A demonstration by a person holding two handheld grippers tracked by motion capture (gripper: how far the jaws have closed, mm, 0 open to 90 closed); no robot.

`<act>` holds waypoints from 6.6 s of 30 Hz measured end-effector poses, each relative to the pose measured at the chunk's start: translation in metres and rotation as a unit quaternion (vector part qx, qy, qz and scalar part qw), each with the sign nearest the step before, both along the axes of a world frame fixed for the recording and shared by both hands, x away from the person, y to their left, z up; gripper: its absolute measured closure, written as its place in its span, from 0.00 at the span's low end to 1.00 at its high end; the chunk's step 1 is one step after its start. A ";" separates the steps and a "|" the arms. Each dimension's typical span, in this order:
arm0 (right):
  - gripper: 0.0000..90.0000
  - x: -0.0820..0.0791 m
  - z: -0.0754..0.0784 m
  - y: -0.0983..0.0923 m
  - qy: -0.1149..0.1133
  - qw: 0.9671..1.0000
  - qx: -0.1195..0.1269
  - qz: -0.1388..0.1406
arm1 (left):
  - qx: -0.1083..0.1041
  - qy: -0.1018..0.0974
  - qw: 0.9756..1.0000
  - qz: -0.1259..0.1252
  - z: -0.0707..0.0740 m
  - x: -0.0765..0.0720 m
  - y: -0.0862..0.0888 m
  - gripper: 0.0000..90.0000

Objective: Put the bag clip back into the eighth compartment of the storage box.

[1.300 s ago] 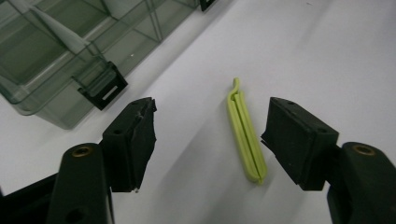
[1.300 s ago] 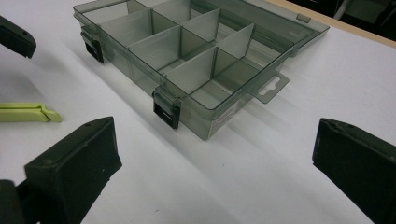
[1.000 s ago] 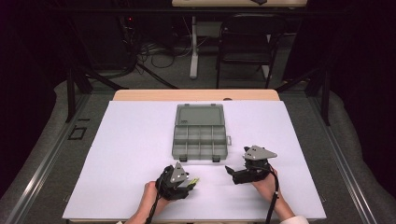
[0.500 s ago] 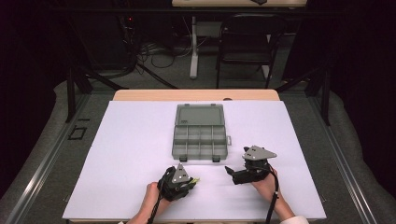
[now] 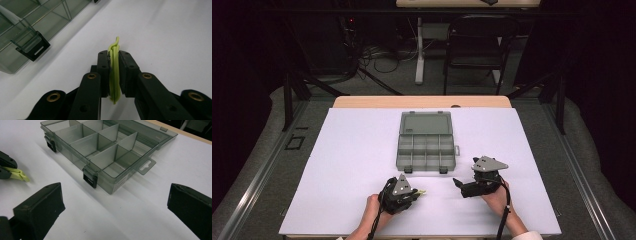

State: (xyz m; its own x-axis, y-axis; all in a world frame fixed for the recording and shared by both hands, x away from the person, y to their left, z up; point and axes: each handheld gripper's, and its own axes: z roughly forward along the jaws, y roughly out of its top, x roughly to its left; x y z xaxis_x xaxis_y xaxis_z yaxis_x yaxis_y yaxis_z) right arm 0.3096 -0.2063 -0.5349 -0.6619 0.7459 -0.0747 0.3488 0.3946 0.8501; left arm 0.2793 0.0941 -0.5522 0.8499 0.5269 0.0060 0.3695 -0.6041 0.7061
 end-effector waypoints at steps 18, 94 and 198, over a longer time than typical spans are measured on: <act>0.00 0.000 0.000 -0.001 -0.002 1.000 -0.001 -0.001 | -0.019 -0.016 1.000 0.007 0.017 0.007 0.002 0.89; 0.00 0.000 -0.002 0.000 0.001 1.000 0.000 0.004 | -0.054 -0.044 0.996 0.053 0.071 0.087 -0.075 0.89; 0.00 0.006 -0.006 0.001 0.015 0.999 0.011 0.025 | -0.022 -0.049 0.993 0.109 0.054 0.081 -0.008 0.00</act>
